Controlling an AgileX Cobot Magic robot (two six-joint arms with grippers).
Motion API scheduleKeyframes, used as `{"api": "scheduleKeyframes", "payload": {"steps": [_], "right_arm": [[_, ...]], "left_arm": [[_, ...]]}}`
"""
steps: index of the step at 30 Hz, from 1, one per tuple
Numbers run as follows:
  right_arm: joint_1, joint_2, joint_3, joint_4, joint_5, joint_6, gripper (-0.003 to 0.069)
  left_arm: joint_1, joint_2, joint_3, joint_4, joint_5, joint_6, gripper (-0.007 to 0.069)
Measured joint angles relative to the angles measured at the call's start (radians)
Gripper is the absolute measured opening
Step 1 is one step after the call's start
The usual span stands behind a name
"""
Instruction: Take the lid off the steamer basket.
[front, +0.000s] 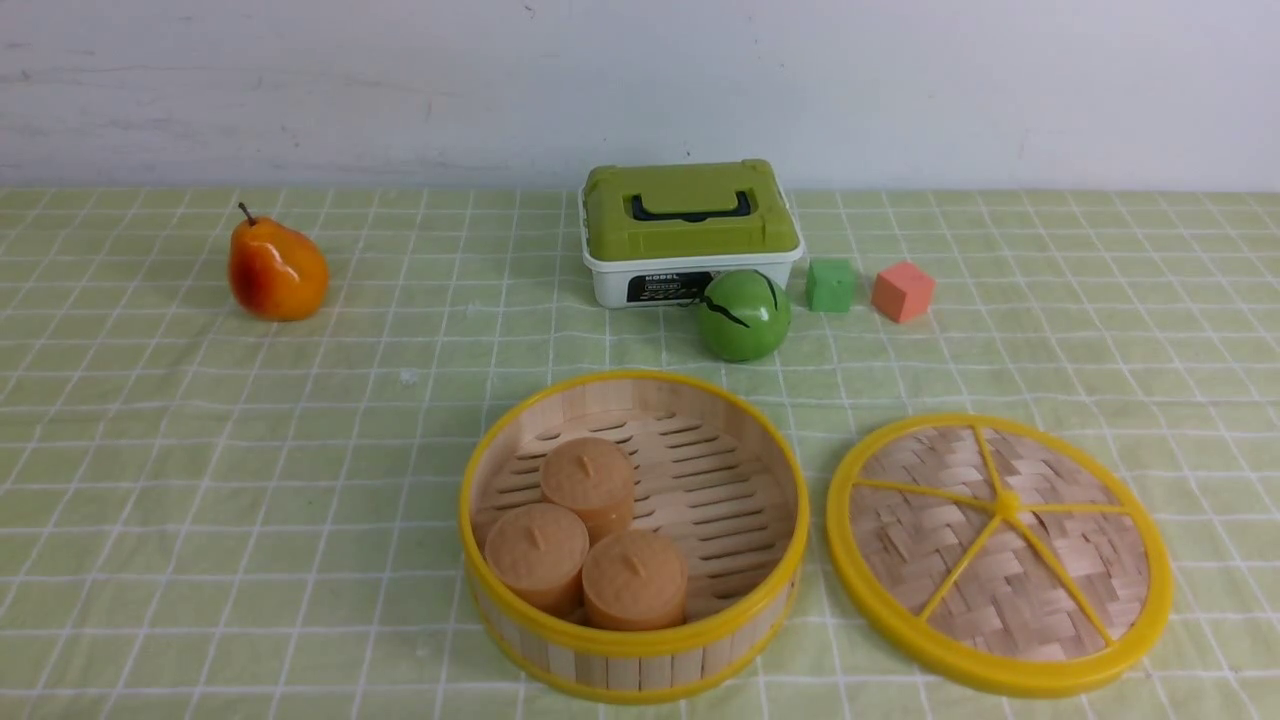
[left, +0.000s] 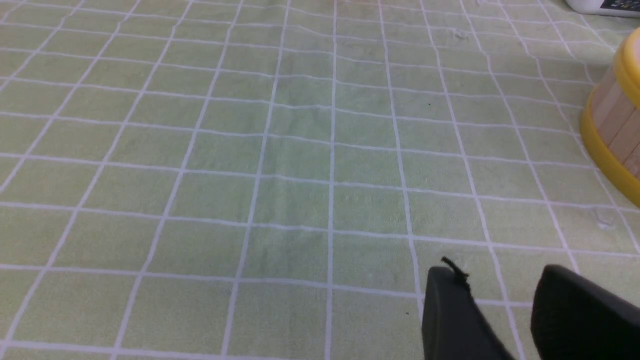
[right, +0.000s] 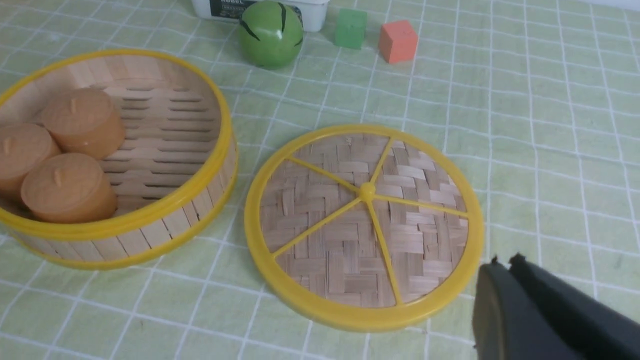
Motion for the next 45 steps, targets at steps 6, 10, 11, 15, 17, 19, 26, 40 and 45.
{"api": "scheduleKeyframes", "payload": {"steps": [6,10,11,15,17,19,26,40,45], "right_arm": [[-0.004,-0.089,0.259,0.01,-0.405,-0.101,-0.0005],[-0.075,-0.247,0.495,0.01,-0.608,-0.059,0.0001],[-0.101,-0.301,0.544,0.009,-0.615,-0.033,0.0002],[-0.2,-0.462,0.704,-0.013,-0.606,0.064,0.0006],[-0.224,-0.521,0.733,-0.017,-0.57,0.086,0.0008],[-0.235,-0.549,0.739,-0.021,-0.526,0.098,0.001],[-0.238,-0.559,0.735,-0.02,-0.382,0.107,0.0018],[-0.238,-0.559,0.732,-0.017,-0.368,0.108,0.0027],[-0.238,-0.559,0.732,-0.017,-0.368,0.109,0.0034]], "left_arm": [[0.0,0.0,0.0,0.0,0.0,0.0,0.0239],[0.0,0.0,0.0,0.0,0.0,0.0,0.0239],[0.0,0.0,0.0,0.0,0.0,0.0,0.0239],[0.0,0.0,0.0,0.0,0.0,0.0,0.0239],[0.0,0.0,0.0,0.0,0.0,0.0,0.0239],[0.0,0.0,0.0,0.0,0.0,0.0,0.0239],[0.0,0.0,0.0,0.0,0.001,0.0,0.0239],[0.0,0.0,0.0,0.0,0.001,0.0,0.0239],[0.0,0.0,0.0,0.0,0.001,0.0,0.0239]]}}
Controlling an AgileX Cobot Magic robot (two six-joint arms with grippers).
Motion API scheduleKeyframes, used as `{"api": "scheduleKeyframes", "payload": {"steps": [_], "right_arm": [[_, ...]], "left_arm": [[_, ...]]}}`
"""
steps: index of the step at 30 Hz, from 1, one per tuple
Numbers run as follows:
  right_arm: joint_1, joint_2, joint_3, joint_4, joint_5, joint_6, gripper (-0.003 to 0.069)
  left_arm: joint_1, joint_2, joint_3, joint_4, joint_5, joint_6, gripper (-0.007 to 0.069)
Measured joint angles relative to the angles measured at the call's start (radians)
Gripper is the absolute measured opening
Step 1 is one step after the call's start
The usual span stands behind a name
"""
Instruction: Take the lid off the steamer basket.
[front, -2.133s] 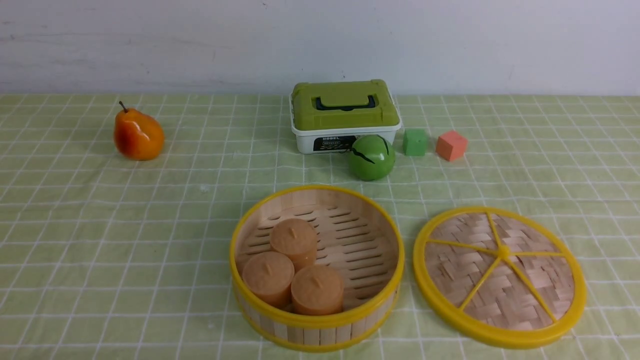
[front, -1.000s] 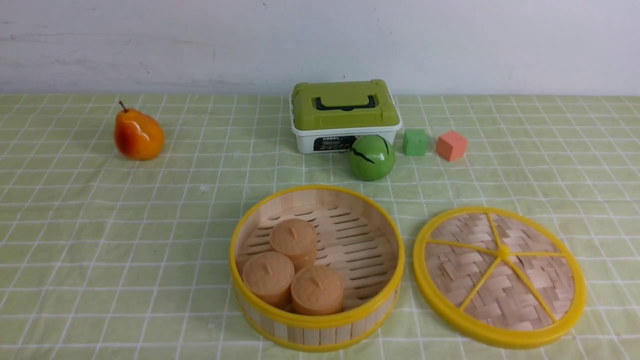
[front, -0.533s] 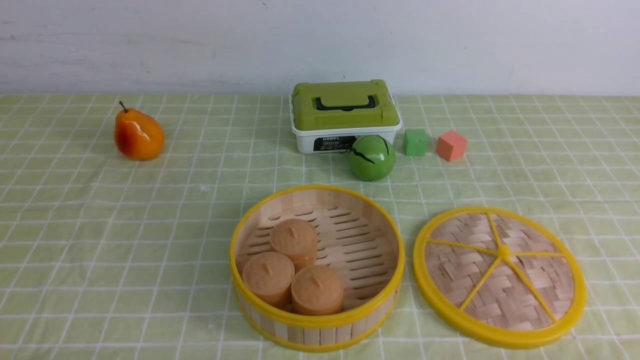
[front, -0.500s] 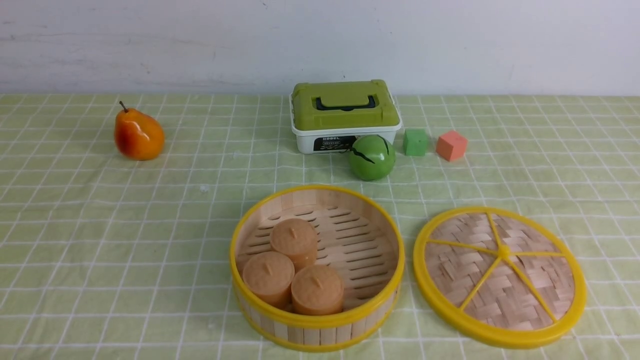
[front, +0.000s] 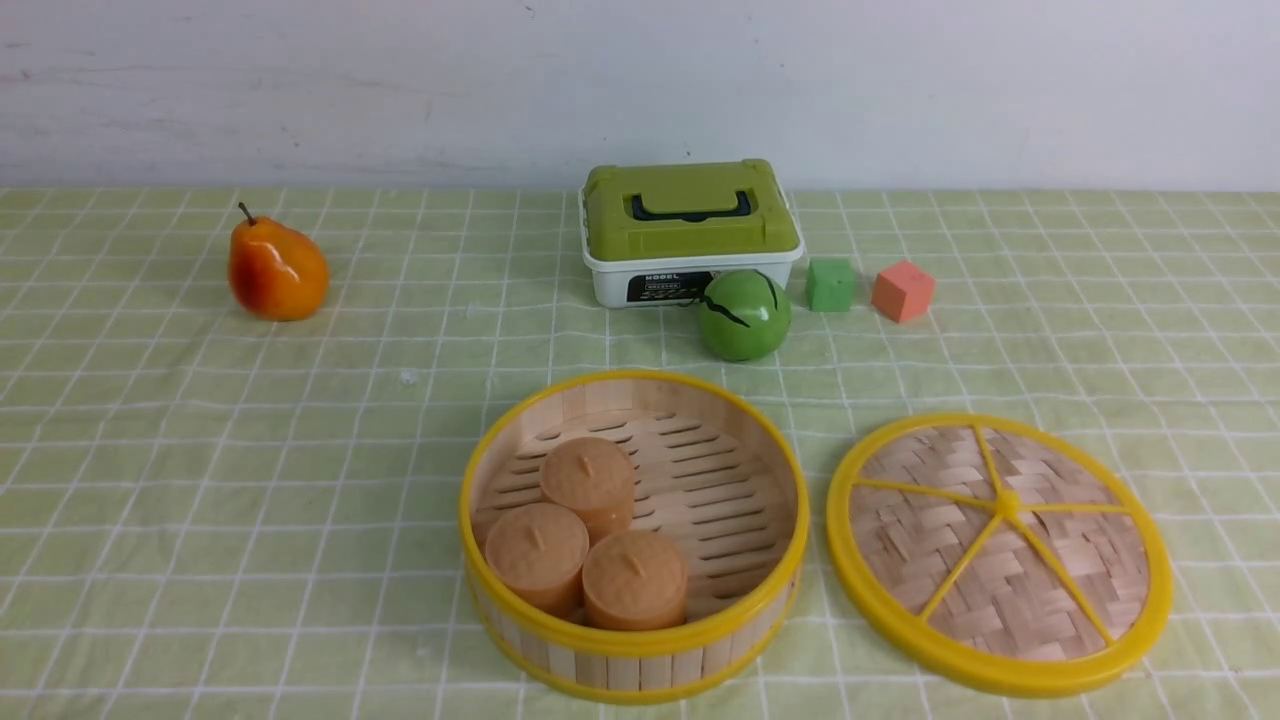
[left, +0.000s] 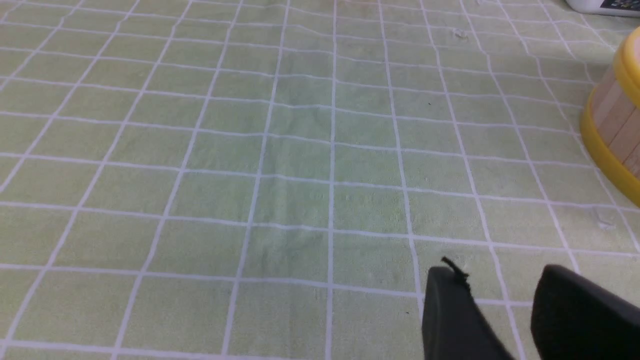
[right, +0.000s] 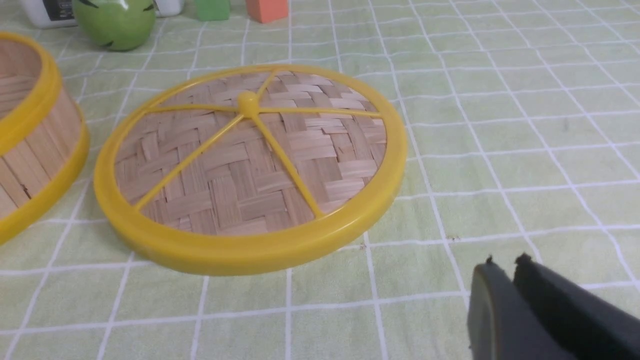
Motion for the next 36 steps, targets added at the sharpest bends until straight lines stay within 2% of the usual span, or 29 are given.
{"api": "scheduleKeyframes", "payload": {"steps": [36], "right_arm": [[0.0,0.0,0.0,0.0,0.0,0.001,0.0077]], "left_arm": [[0.0,0.0,0.0,0.0,0.0,0.0,0.0239]]}}
